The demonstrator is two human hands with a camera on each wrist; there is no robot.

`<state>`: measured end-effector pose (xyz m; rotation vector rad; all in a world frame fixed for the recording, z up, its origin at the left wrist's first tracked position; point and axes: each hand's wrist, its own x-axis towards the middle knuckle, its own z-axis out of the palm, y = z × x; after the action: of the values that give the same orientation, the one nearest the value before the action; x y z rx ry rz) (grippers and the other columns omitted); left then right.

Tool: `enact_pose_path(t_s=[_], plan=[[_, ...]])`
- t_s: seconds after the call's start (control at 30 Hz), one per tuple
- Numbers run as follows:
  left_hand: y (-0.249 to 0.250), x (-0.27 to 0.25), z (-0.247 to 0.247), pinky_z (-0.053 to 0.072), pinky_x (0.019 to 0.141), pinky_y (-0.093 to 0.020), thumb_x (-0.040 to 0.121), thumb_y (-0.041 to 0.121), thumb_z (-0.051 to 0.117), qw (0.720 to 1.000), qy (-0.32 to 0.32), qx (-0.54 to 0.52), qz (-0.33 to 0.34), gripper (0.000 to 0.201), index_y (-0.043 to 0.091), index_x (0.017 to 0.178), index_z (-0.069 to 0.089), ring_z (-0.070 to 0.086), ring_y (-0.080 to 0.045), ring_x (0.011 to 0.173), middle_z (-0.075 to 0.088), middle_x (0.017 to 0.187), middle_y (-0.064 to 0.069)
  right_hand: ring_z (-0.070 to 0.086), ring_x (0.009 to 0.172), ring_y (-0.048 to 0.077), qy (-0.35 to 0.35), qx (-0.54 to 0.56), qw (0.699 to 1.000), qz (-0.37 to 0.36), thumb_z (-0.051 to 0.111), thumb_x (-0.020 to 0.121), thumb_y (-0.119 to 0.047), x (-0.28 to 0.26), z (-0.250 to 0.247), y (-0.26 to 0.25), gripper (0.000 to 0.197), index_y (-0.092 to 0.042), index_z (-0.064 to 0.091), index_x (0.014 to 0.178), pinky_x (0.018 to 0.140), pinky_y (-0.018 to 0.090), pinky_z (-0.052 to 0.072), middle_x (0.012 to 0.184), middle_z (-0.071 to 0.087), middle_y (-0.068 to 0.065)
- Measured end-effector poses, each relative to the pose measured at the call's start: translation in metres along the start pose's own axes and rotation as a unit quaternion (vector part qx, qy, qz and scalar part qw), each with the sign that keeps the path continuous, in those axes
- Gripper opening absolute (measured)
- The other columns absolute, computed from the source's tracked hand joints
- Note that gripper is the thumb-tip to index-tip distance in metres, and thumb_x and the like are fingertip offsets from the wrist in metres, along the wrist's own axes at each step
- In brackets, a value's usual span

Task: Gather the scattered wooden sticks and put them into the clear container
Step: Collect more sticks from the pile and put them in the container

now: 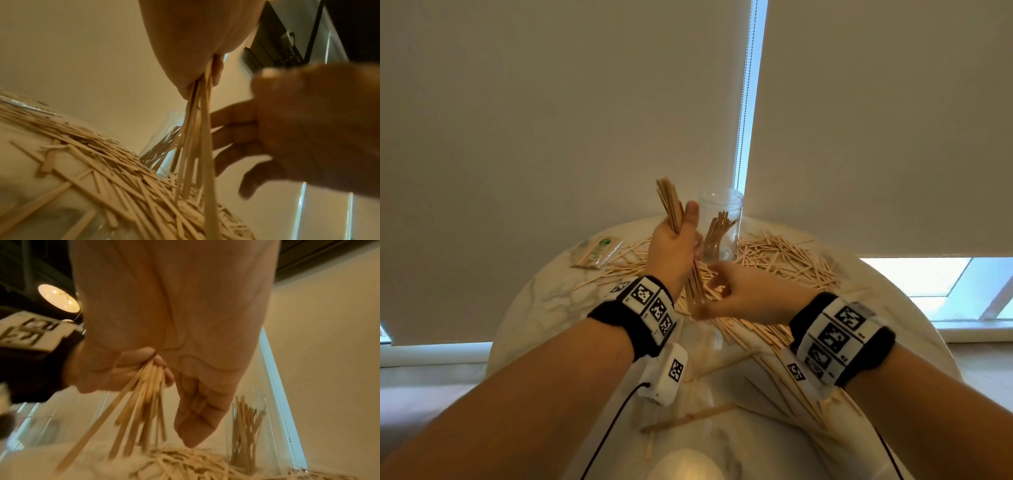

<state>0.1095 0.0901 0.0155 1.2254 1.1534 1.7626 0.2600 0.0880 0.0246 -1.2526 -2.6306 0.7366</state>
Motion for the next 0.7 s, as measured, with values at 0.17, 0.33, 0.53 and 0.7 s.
enact_pose_path(t_s=[0.17, 0.33, 0.53, 0.7], plan=[[0.002, -0.005, 0.012, 0.044, 0.055, -0.03, 0.085, 0.061, 0.064, 0.997, 0.009, -0.072, -0.029, 0.047, 0.021, 0.066, 0.047, 0.043, -0.013, 0.048, 0.044, 0.054, 0.004, 0.065, 0.087, 0.019, 0.044, -0.015, 0.999, -0.015, 0.053, 0.099, -0.039, 0.016, 0.022, 0.0, 0.032, -0.016, 0.049, 0.121, 0.086, 0.044, 0.056, 0.098, 0.066, 0.002], [-0.002, -0.015, 0.014, 0.047, 0.064, -0.033, 0.09, 0.058, 0.062, 1.0, -0.007, -0.016, -0.026, 0.048, 0.022, 0.061, 0.051, 0.05, -0.015, 0.054, 0.05, 0.057, 0.001, 0.066, 0.079, 0.018, 0.088, 0.02, 0.995, -0.039, 0.051, 0.099, -0.019, 0.021, 0.028, 0.0, 0.015, -0.012, 0.055, 0.112, 0.077, 0.035, 0.058, 0.09, 0.068, 0.002], [0.01, -0.008, 0.016, 0.044, 0.057, -0.03, 0.093, 0.058, 0.056, 0.998, -0.028, -0.059, -0.021, 0.045, 0.022, 0.068, 0.046, 0.045, -0.014, 0.052, 0.043, 0.055, 0.005, 0.07, 0.072, 0.013, 0.075, 0.054, 0.996, -0.002, 0.045, 0.104, -0.029, 0.02, 0.029, 0.004, 0.02, -0.015, 0.059, 0.103, 0.075, 0.032, 0.061, 0.084, 0.073, -0.001], [0.03, 0.002, 0.017, 0.043, 0.058, -0.033, 0.096, 0.055, 0.054, 0.998, -0.042, -0.045, 0.005, 0.045, 0.022, 0.067, 0.043, 0.04, -0.013, 0.049, 0.039, 0.053, 0.007, 0.063, 0.076, 0.011, 0.137, 0.004, 0.991, -0.004, 0.054, 0.099, -0.045, 0.016, 0.029, 0.004, 0.025, -0.02, 0.061, 0.098, 0.074, 0.028, 0.054, 0.084, 0.066, -0.005]])
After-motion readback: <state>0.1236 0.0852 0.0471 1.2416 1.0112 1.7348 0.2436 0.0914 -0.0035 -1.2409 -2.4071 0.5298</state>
